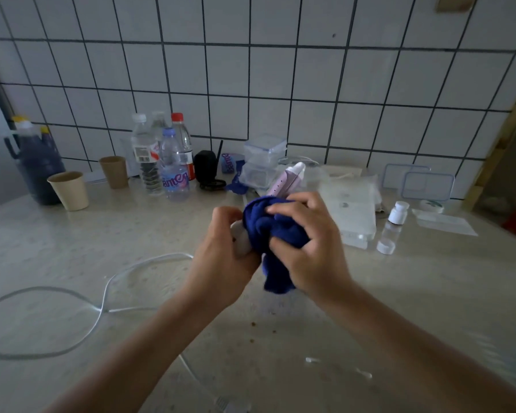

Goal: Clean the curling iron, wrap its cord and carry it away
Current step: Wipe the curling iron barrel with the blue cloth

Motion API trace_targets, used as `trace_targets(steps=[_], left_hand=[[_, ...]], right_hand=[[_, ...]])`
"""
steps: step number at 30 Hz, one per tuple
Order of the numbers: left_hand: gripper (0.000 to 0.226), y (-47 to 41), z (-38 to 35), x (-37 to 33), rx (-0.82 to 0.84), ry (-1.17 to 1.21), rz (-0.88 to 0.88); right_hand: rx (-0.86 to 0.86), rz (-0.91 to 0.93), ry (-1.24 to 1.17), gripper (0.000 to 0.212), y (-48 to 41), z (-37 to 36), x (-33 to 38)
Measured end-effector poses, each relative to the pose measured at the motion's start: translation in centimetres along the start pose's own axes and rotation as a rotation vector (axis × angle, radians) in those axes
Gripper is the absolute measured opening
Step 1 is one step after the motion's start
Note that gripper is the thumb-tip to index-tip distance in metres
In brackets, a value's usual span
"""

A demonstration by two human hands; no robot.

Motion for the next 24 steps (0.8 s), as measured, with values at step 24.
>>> trace_targets(steps=[24], left_hand=[[0.048,0.7,-0.4,-1.0,0.091,-0.146,0.022]], right_hand=[[-0.259,-0.011,0.076,0.034,-3.5,4.8,-1.4]])
Point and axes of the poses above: each hand's wrist, its own y-axis away from the middle knuckle, its own z-axis out of the back of the hand, x = y × z, the point moved 5 cm from there along -y, towards the middle knuckle, and after that the axes turned 4 degrees about -x, right-handed, at the moved point
